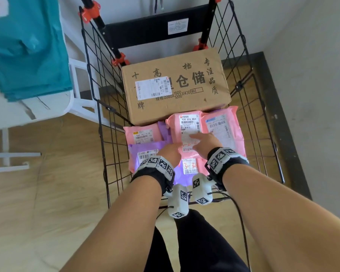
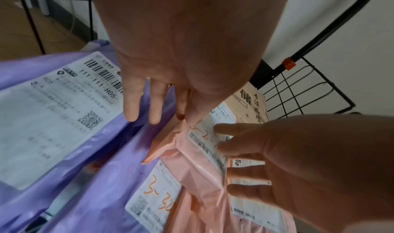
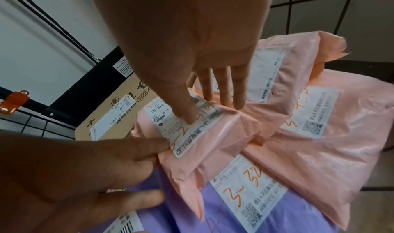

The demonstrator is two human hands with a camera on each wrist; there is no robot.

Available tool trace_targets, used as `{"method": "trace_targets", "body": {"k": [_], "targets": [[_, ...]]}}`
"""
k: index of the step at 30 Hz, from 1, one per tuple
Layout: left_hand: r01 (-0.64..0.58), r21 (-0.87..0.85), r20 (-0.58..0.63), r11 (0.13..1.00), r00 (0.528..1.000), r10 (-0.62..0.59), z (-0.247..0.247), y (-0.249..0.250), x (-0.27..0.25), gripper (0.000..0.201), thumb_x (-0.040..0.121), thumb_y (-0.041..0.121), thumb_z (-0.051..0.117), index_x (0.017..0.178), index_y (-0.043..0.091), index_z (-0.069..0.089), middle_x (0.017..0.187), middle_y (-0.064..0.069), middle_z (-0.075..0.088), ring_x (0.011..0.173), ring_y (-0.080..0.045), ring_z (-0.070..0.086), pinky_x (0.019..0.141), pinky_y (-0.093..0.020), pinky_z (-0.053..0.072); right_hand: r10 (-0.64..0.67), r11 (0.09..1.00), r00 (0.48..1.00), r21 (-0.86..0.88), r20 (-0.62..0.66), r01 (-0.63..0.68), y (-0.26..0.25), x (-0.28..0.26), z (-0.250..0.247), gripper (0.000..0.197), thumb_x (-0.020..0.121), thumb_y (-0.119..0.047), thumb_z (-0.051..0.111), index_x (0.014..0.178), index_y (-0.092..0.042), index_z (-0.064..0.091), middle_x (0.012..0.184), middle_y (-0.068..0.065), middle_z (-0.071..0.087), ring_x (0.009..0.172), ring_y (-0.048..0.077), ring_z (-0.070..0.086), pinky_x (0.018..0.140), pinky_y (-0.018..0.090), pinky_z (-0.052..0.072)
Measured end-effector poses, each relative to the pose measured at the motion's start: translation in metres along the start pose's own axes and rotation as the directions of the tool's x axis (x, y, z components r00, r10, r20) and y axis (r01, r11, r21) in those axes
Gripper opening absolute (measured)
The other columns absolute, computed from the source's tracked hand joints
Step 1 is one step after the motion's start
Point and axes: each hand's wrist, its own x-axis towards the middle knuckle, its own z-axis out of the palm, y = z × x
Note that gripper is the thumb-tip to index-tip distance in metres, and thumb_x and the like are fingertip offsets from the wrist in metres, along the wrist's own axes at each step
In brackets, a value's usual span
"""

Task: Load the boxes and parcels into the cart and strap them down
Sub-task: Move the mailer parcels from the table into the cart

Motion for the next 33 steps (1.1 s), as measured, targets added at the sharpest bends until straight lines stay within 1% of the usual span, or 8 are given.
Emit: {"method": "trace_targets", "body": {"k": [6, 13, 19, 22, 24, 26, 29, 33], "targets": [[0.055, -0.018, 0.043, 0.998, 0.998, -0.054, 0.002, -0.002, 0.009, 0.046, 0.101, 0.008, 0.034, 0.148, 0.011, 0.032, 0.153, -0.007, 0.033, 0.139, -0.021, 0.035, 0.110, -0.025, 0.027, 0.007, 1.000, 0.997, -0.020, 0.075, -0.005, 0.003, 0.005, 0.004, 0.064, 0.091, 0.001, 0.044, 0.140, -0.040, 0.046, 0.142, 0.001, 0.047, 0.057, 0.008, 0.050, 0.038, 0.014, 0.034], [0.023, 0.007, -0.008, 1.000, 1.000, -0.023, -0.010, 0.000, -0.003, 0.043, 0.100, 0.005, 0.035, 0.143, 0.013, 0.042, 0.150, -0.006, 0.039, 0.137, -0.021, 0.038, 0.110, -0.025, 0.029, 0.012, 0.999, 0.999, 0.037, 0.043, -0.014, -0.004, -0.006, -0.009, 0.052, 0.094, -0.003, 0.047, 0.136, -0.033, 0.051, 0.137, 0.001, 0.052, 0.063, 0.007, 0.052, 0.047, 0.015, 0.039], [0.010, -0.102, -0.092, 0.995, 0.996, -0.020, -0.026, 0.001, -0.034, 0.038, 0.096, -0.002, 0.040, 0.129, 0.004, 0.057, 0.130, -0.016, 0.058, 0.118, -0.036, 0.054, 0.091, -0.031, 0.042, -0.025, 1.000, 0.999, -0.017, -0.022, 0.024, -0.018, -0.034, -0.031, 0.043, 0.093, -0.008, 0.052, 0.132, -0.025, 0.055, 0.136, 0.005, 0.053, 0.069, 0.008, 0.048, 0.054, 0.016, 0.036], [0.028, -0.155, -0.146, 0.988, 0.988, -0.051, -0.038, 0.002, -0.053, 0.039, 0.097, 0.001, 0.040, 0.133, 0.007, 0.055, 0.138, -0.015, 0.053, 0.124, -0.034, 0.050, 0.103, -0.035, 0.040, -0.083, 0.988, 0.996, -0.132, -0.007, 0.082, -0.033, -0.055, -0.044, 0.041, 0.095, -0.013, 0.051, 0.135, -0.021, 0.053, 0.144, 0.006, 0.047, 0.100, 0.018, 0.058, 0.085, 0.026, 0.049], [0.041, -0.147, -0.187, 0.988, 0.980, -0.069, -0.050, 0.001, -0.071, 0.039, 0.099, 0.005, 0.041, 0.135, 0.008, 0.053, 0.140, -0.011, 0.051, 0.129, -0.027, 0.048, 0.104, -0.029, 0.037, -0.113, 0.979, 0.994, -0.174, -0.013, 0.109, -0.047, -0.072, -0.049, 0.041, 0.096, -0.016, 0.052, 0.136, -0.020, 0.052, 0.144, 0.006, 0.047, 0.122, 0.024, 0.052, 0.103, 0.032, 0.041], [0.026, -0.166, -0.242, 0.986, 0.968, -0.066, -0.060, -0.001, -0.087, 0.038, 0.099, 0.007, 0.042, 0.135, 0.006, 0.053, 0.139, -0.011, 0.052, 0.128, -0.025, 0.049, 0.103, -0.028, 0.038, -0.161, 0.964, 0.987, -0.215, 0.006, 0.159, -0.062, -0.088, -0.051, 0.041, 0.098, -0.017, 0.050, 0.139, -0.017, 0.049, 0.145, 0.007, 0.045, 0.128, 0.023, 0.047, 0.108, 0.031, 0.036], [0.005, -0.229, -0.323, 0.974, 0.943, -0.081, -0.074, -0.008, -0.107, 0.037, 0.096, 0.004, 0.042, 0.130, 0.005, 0.057, 0.134, -0.014, 0.055, 0.122, -0.029, 0.053, 0.100, -0.032, 0.042, -0.220, 0.951, 0.975, -0.219, 0.008, 0.217, -0.087, -0.108, -0.050, 0.043, 0.098, -0.022, 0.050, 0.140, -0.013, 0.048, 0.146, 0.009, 0.045, 0.121, 0.017, 0.046, 0.113, 0.033, 0.031], [-0.030, -0.337, -0.399, 0.941, 0.910, -0.114, -0.092, -0.026, -0.132, 0.039, 0.094, 0.004, 0.043, 0.128, 0.013, 0.060, 0.136, -0.007, 0.055, 0.123, -0.026, 0.051, 0.102, -0.027, 0.040, -0.258, 0.960, 0.965, -0.121, -0.040, 0.251, -0.117, -0.129, -0.041, 0.035, 0.093, -0.022, 0.058, 0.127, -0.014, 0.062, 0.131, 0.008, 0.060, 0.099, 0.014, 0.053, 0.100, 0.030, 0.043]]}}
